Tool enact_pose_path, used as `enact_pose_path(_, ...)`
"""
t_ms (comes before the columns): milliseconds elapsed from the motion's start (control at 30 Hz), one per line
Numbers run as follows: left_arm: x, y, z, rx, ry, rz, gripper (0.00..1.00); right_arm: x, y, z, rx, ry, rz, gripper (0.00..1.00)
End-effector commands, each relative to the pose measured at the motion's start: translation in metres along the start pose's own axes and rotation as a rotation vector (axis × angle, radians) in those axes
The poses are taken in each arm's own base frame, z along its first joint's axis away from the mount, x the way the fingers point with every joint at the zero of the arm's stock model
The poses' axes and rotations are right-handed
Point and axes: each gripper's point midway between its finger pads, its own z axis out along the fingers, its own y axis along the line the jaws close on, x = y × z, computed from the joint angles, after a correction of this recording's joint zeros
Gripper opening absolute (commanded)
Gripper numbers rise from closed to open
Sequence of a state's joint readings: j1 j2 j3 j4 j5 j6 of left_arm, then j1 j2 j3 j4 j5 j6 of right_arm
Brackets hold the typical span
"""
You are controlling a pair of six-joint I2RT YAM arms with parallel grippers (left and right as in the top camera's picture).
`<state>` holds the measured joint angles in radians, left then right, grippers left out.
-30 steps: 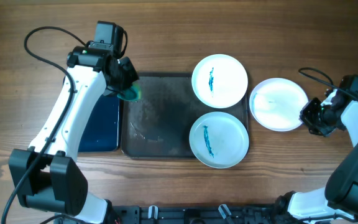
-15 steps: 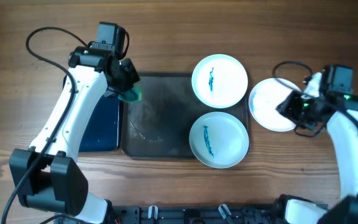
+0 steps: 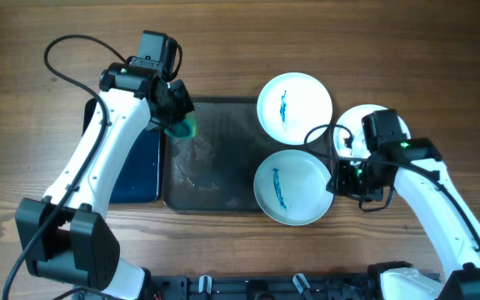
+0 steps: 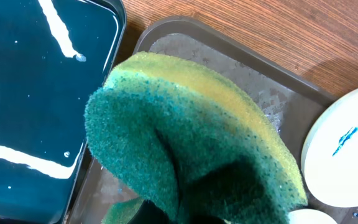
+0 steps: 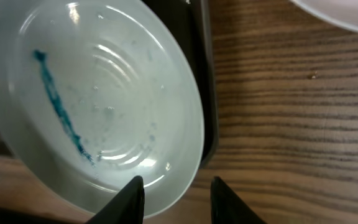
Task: Clean dirty plates on tray and stack at the side
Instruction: 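Move the right gripper to the front-right plate and drag it left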
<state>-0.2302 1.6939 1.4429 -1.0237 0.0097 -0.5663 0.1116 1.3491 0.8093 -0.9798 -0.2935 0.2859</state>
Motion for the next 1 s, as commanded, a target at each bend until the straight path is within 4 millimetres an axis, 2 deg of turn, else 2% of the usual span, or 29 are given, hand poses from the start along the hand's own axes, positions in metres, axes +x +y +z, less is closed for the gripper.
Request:
enact_pose_path(0, 0.000, -0.003, -0.003, 0.015, -0.005, 0.011, 0.04, 0.008, -0.014, 0.017, 0.048, 0.011, 0.009, 0.36)
enact_pose_path(133, 0.000, -0.003, -0.003, 0.015, -0.005, 0.010, 0.04, 0.011, -0.013, 0.032, 0.009, 0.002, -0.005, 0.36)
enact_pose_path(367, -0.001, -0.003, -0.003, 0.017, -0.008, 0.010, 0.04, 0.004, -0.010, 0.033, -0.006, -0.024, -0.013, 0.35)
enact_pose_path(567, -0.001, -0.003, -0.003, 0.017, -0.008, 0.010, 0.04, 0.002, -0.009, 0.044, -0.022, 0.004, -0.003, 0.34)
enact_pose_path(733, -0.001, -0.003, -0.003, 0.017, -0.009, 0.010, 0.04, 0.000, -0.006, 0.045, -0.037, 0.012, -0.003, 0.22)
enact_pose_path(867, -0.001, -0.003, -0.003, 0.017, -0.009, 0.011, 0.04, -0.004, -0.001, 0.045, -0.059, -0.003, -0.009, 0.05)
enact_pose_path(967, -0.001, -0.003, -0.003, 0.017, -0.009, 0.010, 0.04, -0.006, 0.001, 0.039, -0.058, -0.001, -0.012, 0.04)
